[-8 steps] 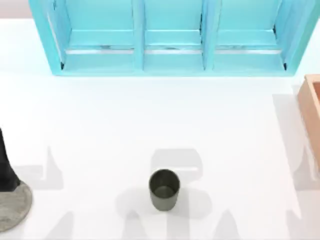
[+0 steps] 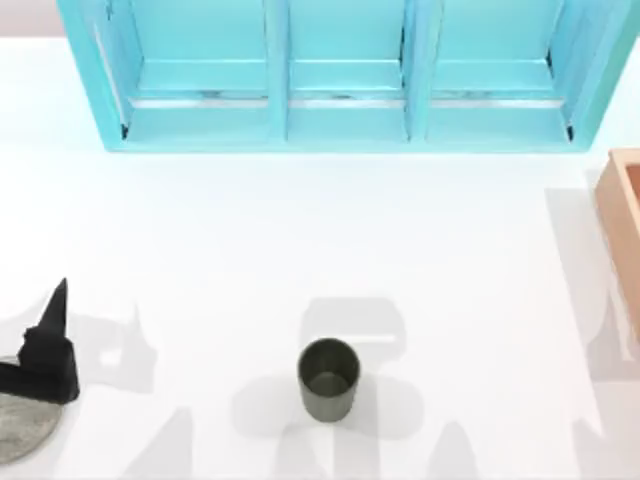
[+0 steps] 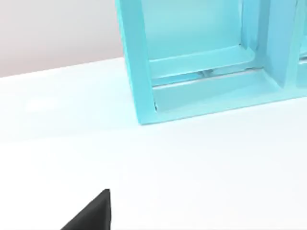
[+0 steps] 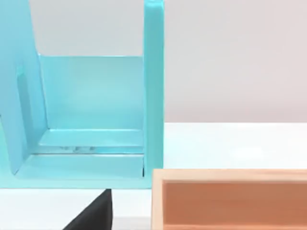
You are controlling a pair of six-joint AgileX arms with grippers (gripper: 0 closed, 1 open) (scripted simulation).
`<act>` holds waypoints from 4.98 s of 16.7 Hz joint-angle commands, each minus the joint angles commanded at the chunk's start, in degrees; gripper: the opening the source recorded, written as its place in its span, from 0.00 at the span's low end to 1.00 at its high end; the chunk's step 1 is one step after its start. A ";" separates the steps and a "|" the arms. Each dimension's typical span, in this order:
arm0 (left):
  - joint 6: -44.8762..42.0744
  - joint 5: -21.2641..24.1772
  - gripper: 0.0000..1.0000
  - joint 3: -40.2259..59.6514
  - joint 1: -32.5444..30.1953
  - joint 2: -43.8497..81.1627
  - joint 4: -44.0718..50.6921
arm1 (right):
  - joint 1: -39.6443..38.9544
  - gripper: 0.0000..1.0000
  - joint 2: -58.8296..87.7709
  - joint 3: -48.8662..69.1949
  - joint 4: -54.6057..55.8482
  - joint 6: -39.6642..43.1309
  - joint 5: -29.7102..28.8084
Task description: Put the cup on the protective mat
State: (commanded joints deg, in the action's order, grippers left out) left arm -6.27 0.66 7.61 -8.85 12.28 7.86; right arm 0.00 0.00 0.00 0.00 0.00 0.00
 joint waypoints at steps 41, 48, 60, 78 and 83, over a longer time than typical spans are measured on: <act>-32.45 -0.69 1.00 66.24 -43.79 98.48 44.71 | 0.00 1.00 0.00 0.00 0.00 0.00 0.00; -32.51 -0.69 0.92 64.70 -43.84 99.19 42.93 | 0.00 1.00 0.00 0.00 0.00 0.00 0.00; -32.51 -0.69 0.02 64.70 -43.84 99.19 42.93 | 0.00 1.00 0.00 0.00 0.00 0.00 0.00; -15.16 0.64 0.00 58.14 -23.14 87.14 48.09 | 0.00 1.00 0.00 0.00 0.00 0.00 0.00; 1.45 1.69 0.00 51.31 -2.40 75.62 52.59 | 0.00 1.00 0.00 0.00 0.00 0.00 0.00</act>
State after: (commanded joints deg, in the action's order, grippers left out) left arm -4.82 2.35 58.91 -11.25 87.89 60.46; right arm 0.00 0.00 0.00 0.00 0.00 0.00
